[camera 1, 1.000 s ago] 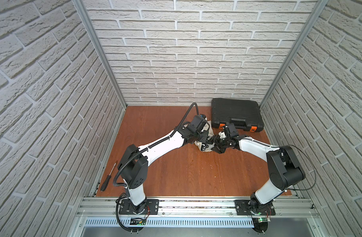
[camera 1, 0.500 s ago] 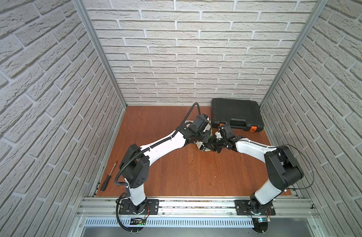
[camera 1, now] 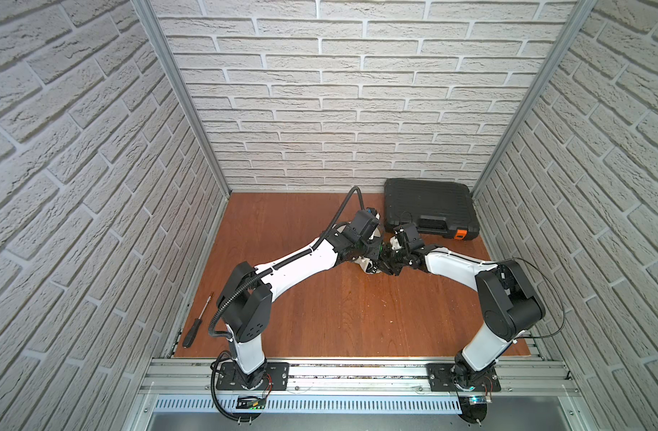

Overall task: Pack away hair dryers
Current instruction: Place the hair dryer in the drawstring bag.

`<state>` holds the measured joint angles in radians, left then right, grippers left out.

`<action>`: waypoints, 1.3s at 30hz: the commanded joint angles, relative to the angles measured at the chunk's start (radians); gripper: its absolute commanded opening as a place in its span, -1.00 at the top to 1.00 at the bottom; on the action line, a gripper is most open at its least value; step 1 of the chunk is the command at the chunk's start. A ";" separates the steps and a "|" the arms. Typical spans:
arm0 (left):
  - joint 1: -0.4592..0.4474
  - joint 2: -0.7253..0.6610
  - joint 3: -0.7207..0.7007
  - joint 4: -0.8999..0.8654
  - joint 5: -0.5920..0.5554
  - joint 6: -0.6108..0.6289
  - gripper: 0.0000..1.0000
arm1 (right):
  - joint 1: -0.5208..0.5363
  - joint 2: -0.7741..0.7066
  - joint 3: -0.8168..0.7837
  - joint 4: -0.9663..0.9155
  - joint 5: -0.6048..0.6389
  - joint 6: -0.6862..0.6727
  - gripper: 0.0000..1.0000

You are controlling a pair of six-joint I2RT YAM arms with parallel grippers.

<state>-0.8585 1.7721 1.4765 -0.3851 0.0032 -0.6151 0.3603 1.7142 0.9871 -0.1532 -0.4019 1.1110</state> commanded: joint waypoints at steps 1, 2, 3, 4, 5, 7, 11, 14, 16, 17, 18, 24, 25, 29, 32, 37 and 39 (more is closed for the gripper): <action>-0.003 -0.043 -0.020 0.102 0.003 -0.024 1.00 | 0.011 0.023 -0.024 0.032 0.002 -0.036 -0.02; -0.004 -0.046 -0.026 0.109 0.004 -0.030 1.00 | 0.011 0.032 -0.020 0.031 0.005 -0.039 -0.02; -0.004 -0.047 -0.028 0.112 0.007 -0.032 1.00 | 0.011 0.041 -0.015 0.029 0.010 -0.048 -0.03; -0.005 -0.049 -0.031 0.113 0.008 -0.035 1.00 | 0.011 0.049 -0.012 0.026 0.015 -0.056 -0.03; -0.004 -0.052 -0.034 0.115 0.009 -0.037 1.00 | 0.010 0.055 -0.011 0.034 0.020 -0.060 -0.03; -0.008 -0.056 -0.046 0.120 0.009 -0.043 1.00 | 0.009 0.070 -0.007 0.061 0.013 -0.060 -0.03; -0.008 -0.072 -0.080 0.154 0.006 -0.064 1.00 | 0.009 0.107 0.002 0.092 -0.007 -0.051 0.06; -0.008 -0.078 -0.084 0.158 0.006 -0.066 1.00 | 0.008 0.116 -0.008 0.126 -0.011 -0.035 0.31; -0.008 -0.081 -0.085 0.157 0.007 -0.066 1.00 | 0.005 0.110 -0.014 0.150 -0.006 -0.025 0.46; -0.009 -0.081 -0.089 0.160 0.007 -0.066 1.00 | 0.002 0.105 -0.013 0.158 -0.005 -0.024 0.48; -0.009 -0.083 -0.093 0.164 0.010 -0.068 1.00 | 0.001 0.101 -0.009 0.161 -0.005 -0.025 0.50; -0.008 -0.097 -0.127 0.169 0.012 -0.078 1.00 | -0.010 0.054 -0.003 0.174 0.005 -0.035 0.66; -0.008 -0.102 -0.136 0.174 0.010 -0.079 1.00 | -0.014 0.052 -0.001 0.169 0.000 -0.036 0.68; -0.006 -0.117 -0.148 0.156 -0.003 -0.062 1.00 | -0.028 0.056 -0.016 0.198 -0.013 -0.022 0.73; -0.005 -0.121 -0.151 0.120 -0.012 -0.047 1.00 | -0.029 0.072 0.031 0.107 -0.023 -0.103 0.53; -0.005 -0.130 -0.165 0.121 -0.007 -0.045 1.00 | -0.027 0.091 0.095 -0.061 0.002 -0.275 0.18; -0.005 -0.129 -0.165 0.123 -0.006 -0.045 1.00 | -0.027 0.087 0.086 -0.057 0.000 -0.287 0.08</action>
<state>-0.8585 1.6871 1.3197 -0.3012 -0.0143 -0.6739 0.3363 1.8023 1.0645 -0.1524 -0.4191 0.9127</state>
